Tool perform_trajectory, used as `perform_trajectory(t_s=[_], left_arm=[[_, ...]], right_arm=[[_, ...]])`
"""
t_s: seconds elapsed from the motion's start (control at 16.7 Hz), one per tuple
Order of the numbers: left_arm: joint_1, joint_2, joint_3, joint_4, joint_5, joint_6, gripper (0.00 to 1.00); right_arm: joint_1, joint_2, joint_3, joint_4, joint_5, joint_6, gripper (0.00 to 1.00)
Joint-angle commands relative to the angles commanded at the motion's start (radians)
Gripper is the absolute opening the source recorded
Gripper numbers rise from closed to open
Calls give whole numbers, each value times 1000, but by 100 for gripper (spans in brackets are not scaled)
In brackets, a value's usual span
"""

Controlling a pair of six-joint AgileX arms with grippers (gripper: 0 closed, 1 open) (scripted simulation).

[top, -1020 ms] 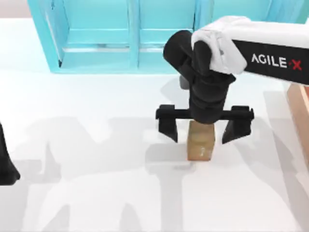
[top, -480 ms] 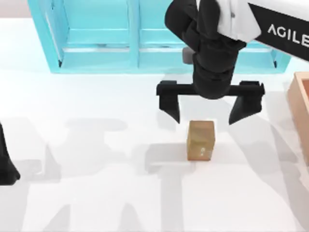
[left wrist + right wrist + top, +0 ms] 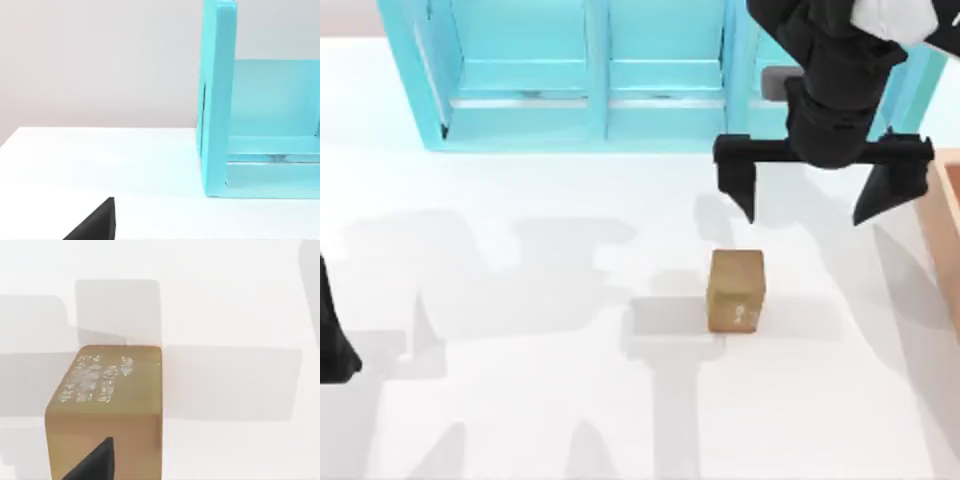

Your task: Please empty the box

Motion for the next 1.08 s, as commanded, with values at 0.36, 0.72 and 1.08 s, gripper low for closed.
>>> perform_trajectory(t_s=[0.36,0.72,1.08], left_arm=[[0,0,0,0,0,0,100],[0,0,0,0,0,0,100],[0,0,0,0,0,0,100]], right_arm=[[-446,-60,-32,-43,-6,-462,100],[-779,-131,-68,-69,-8,-795,100],[-803,-135,-69,-70,-8,-821,100]])
